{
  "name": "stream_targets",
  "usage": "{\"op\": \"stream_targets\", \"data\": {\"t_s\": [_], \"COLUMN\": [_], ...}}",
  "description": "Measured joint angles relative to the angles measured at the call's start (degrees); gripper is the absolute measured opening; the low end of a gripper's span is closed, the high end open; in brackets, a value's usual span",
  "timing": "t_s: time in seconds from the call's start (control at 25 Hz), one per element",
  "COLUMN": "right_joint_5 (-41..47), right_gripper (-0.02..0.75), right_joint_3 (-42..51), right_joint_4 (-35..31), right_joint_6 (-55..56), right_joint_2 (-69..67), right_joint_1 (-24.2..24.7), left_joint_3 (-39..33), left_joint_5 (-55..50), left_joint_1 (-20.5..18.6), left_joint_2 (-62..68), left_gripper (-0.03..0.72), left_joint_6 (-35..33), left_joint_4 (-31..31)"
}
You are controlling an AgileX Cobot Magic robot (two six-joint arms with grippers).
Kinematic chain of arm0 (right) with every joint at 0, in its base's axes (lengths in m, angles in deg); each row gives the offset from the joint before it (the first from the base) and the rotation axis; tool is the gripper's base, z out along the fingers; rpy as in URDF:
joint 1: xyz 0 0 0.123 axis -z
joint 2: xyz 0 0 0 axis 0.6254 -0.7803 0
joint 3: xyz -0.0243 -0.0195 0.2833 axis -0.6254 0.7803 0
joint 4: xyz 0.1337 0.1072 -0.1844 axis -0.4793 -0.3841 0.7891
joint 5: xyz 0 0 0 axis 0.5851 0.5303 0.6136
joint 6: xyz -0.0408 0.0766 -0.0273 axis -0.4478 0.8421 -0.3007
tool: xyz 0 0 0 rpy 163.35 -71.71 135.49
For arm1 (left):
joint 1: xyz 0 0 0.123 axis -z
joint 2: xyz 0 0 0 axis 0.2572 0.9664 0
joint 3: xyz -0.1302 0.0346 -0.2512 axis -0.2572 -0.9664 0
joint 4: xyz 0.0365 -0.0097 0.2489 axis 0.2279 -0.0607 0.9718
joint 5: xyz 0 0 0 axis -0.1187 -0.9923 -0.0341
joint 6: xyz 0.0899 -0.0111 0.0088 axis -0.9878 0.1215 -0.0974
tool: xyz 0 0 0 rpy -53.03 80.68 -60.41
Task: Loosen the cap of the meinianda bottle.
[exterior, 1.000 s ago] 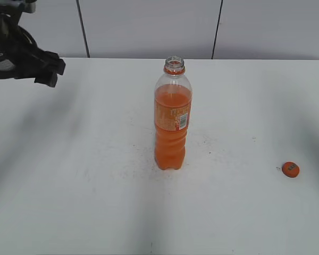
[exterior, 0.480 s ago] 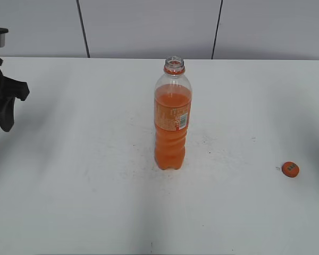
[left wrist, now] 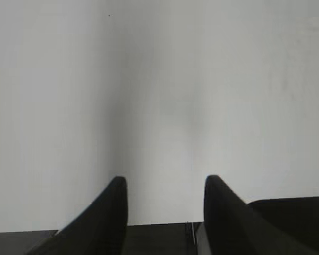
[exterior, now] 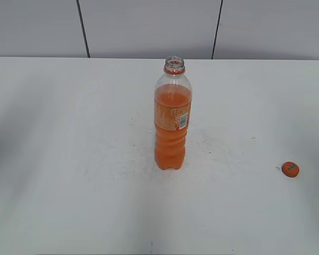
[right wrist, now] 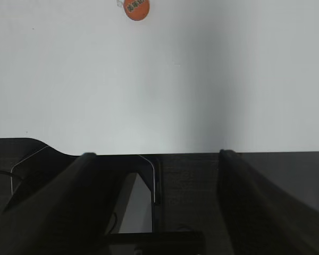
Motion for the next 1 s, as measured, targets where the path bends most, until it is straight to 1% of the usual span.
{"op": "stream_targets", "data": {"t_s": [0.12, 0.4, 0.52, 0.64, 0.84, 1.0], "right_joint_5": [0.0, -4.4, -5.4, -6.2, -8.0, -9.5], "right_gripper": [0.522, 0.522, 0.522, 0.522, 0.522, 0.522], "right_joint_3": [3.3, 10.2, 13.1, 15.8, 19.7, 20.4], "right_joint_4": [0.8, 1.2, 1.2, 1.2, 1.2, 1.2], "right_joint_6": [0.0, -0.5, -1.5, -3.7, -5.9, -6.1], "right_joint_2": [8.1, 22.8, 28.2, 33.1, 40.9, 46.0], "right_joint_1": [0.0, 0.0, 0.0, 0.0, 0.0, 0.0], "left_joint_3": [-4.1, -14.4, -19.0, -22.3, -25.7, -26.4], "left_joint_5": [-0.2, 5.2, 5.5, 5.5, 5.7, 5.9], "left_joint_1": [0.0, 0.0, 0.0, 0.0, 0.0, 0.0], "left_joint_2": [-9.4, -31.4, -39.3, -46.8, -57.7, -63.2], "left_gripper": [0.288, 0.26, 0.246, 0.244, 0.243, 0.243], "left_joint_6": [-2.0, -2.6, -3.1, -5.4, -6.3, -6.5], "left_joint_4": [0.1, -1.4, -1.8, -2.0, -2.5, -2.8]}}
